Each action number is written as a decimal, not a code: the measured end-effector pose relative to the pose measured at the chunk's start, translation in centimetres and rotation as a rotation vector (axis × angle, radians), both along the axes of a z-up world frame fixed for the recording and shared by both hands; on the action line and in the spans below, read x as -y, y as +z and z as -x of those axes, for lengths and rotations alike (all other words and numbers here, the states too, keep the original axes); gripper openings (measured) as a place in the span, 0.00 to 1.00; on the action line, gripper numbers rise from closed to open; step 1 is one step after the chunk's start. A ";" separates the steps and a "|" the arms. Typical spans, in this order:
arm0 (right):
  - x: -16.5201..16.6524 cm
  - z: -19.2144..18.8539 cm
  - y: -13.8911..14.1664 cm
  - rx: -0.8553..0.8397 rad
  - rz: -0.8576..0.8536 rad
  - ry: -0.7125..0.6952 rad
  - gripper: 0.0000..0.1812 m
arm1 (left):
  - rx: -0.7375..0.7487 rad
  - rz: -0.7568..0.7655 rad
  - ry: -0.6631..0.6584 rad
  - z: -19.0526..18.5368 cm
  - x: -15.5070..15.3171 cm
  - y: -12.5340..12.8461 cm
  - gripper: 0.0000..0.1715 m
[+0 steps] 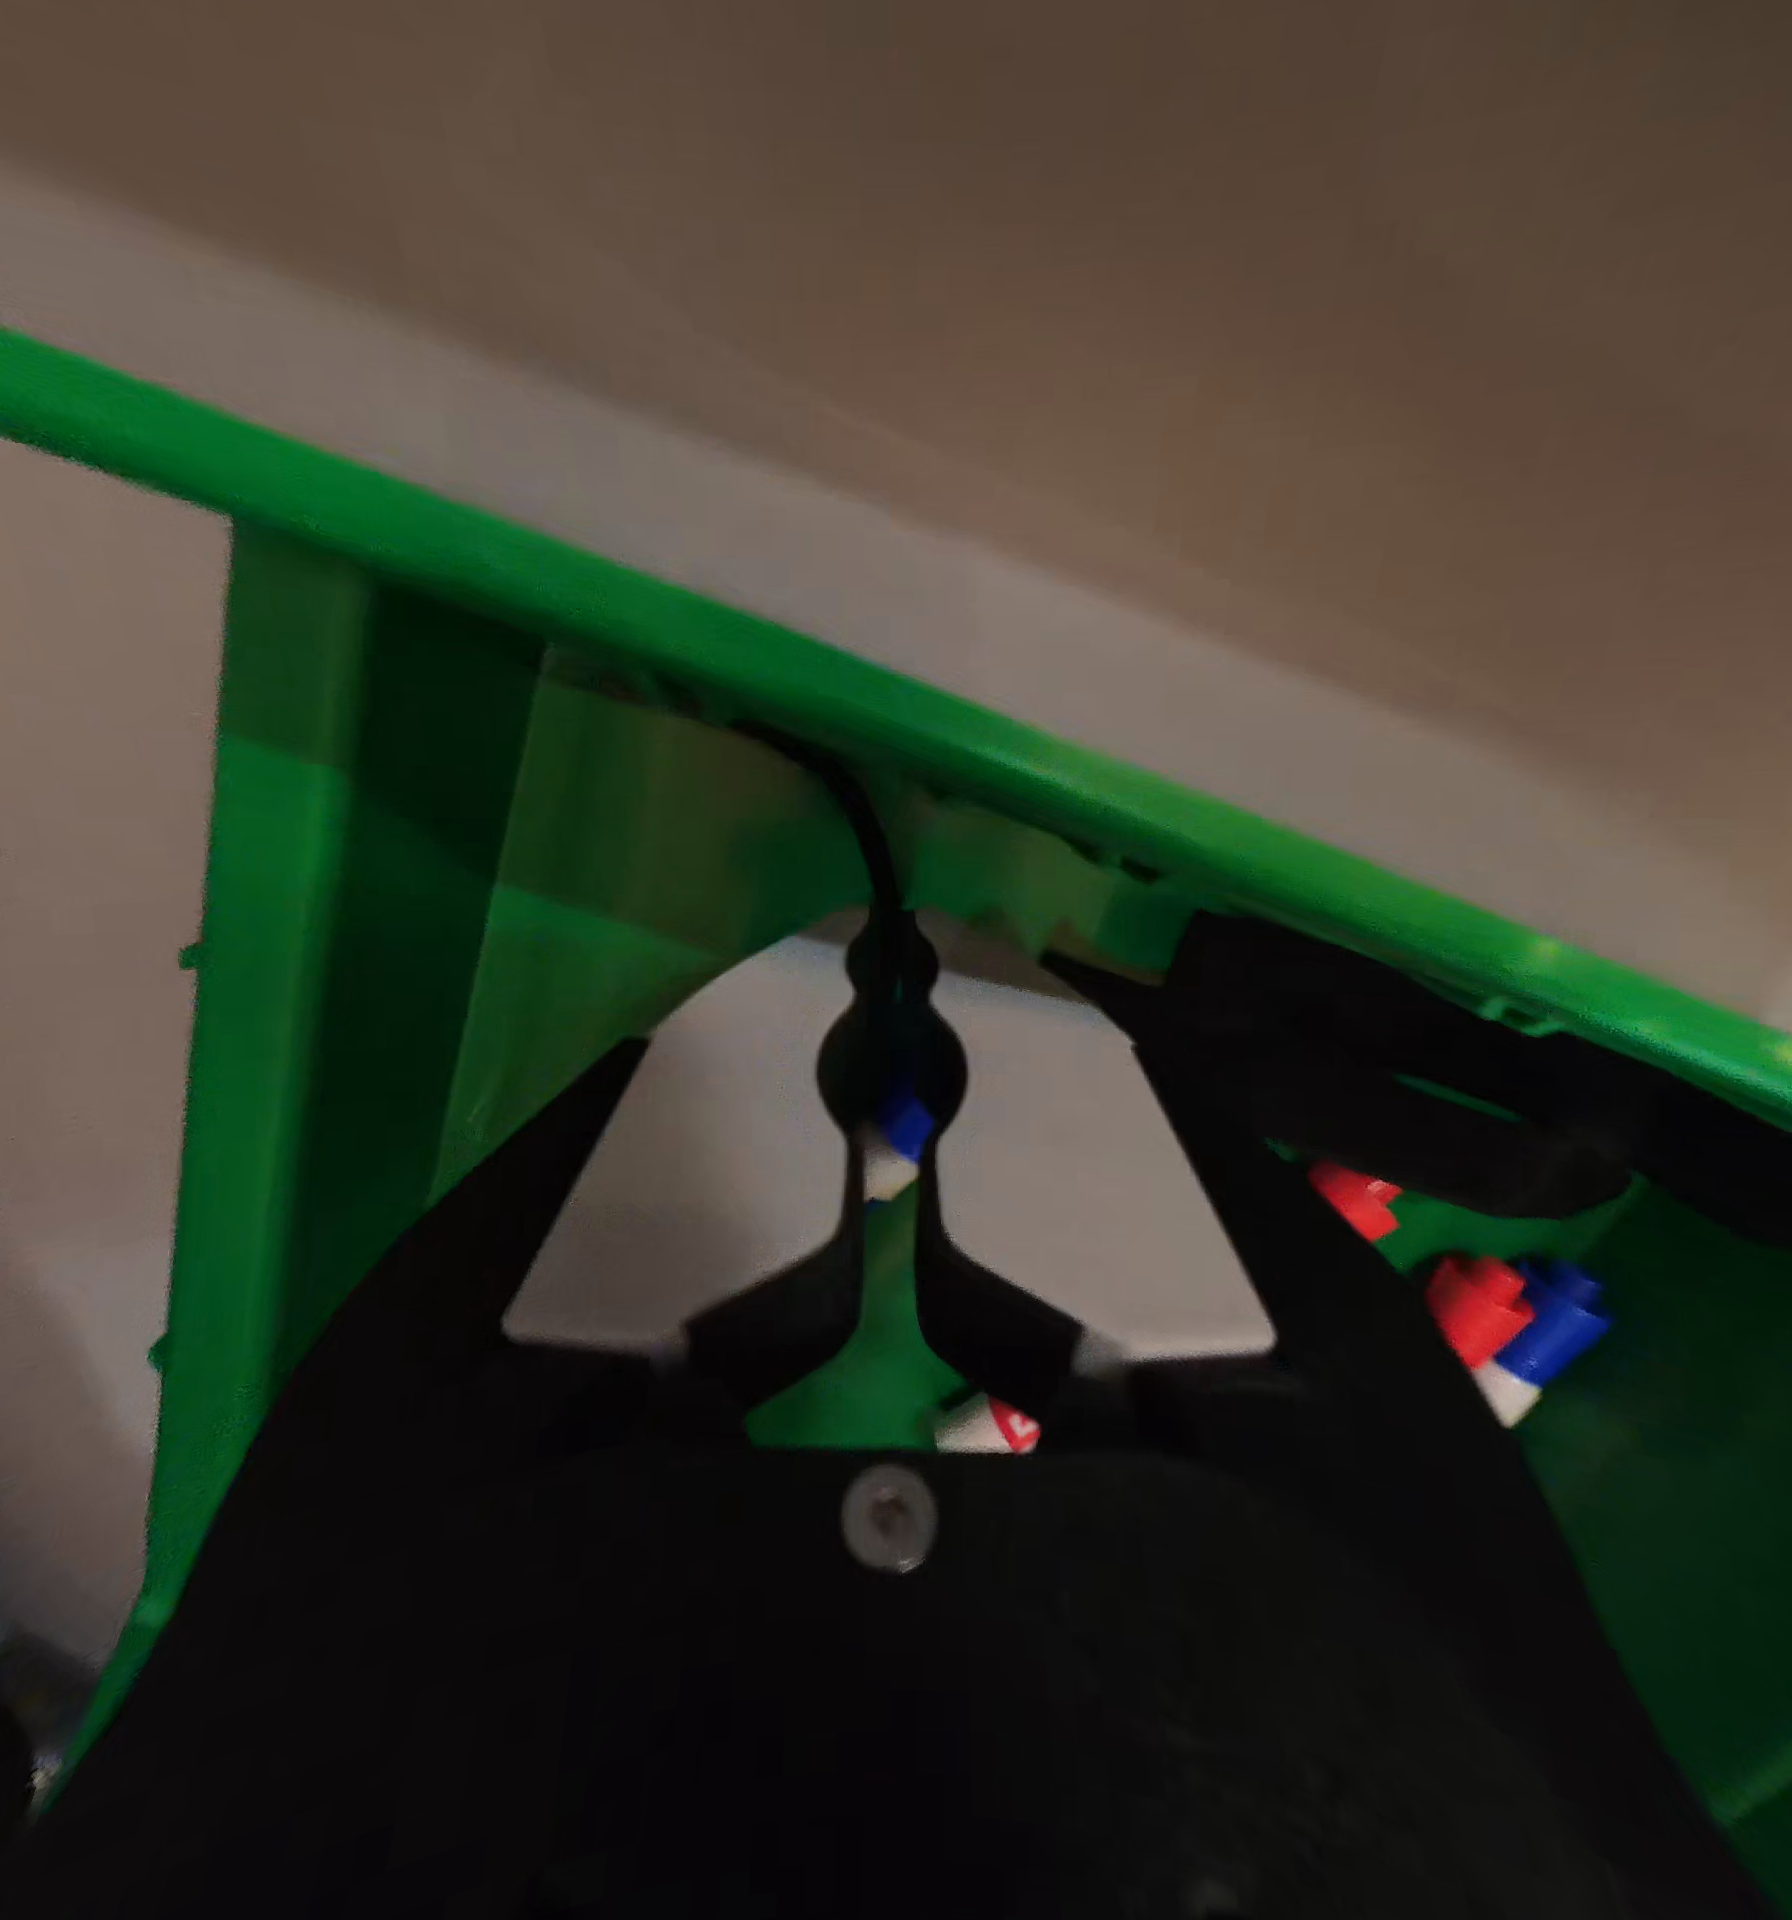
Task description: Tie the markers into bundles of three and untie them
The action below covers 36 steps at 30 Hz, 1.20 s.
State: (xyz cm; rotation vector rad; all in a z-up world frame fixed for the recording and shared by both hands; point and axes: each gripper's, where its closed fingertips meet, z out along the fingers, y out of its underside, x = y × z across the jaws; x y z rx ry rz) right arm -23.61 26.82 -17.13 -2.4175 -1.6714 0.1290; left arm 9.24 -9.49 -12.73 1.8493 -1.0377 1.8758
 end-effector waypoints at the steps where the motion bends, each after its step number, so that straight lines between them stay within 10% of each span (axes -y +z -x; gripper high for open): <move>1: 0.1 -0.1 0.2 0.004 -0.001 0.005 0.01 | 0.001 0.000 0.002 0.0 0.0 0.1 0.11; 11: 4.3 -6.2 15.1 -0.460 0.043 -0.194 0.01 | 0.023 -0.009 -0.011 0.3 0.4 0.8 0.11; 19: 14.4 -26.3 23.5 -0.834 -0.153 -0.570 0.01 | 0.037 -0.009 -0.053 0.8 1.2 1.2 0.11; 26: 28.5 -41.4 16.3 -0.773 -0.432 -0.953 0.01 | 0.054 -0.010 -0.136 1.3 2.3 1.8 0.11; 36: 34.2 -39.6 5.3 -1.072 -0.043 -1.017 0.01 | 0.054 -0.012 -0.260 1.4 4.5 1.3 0.11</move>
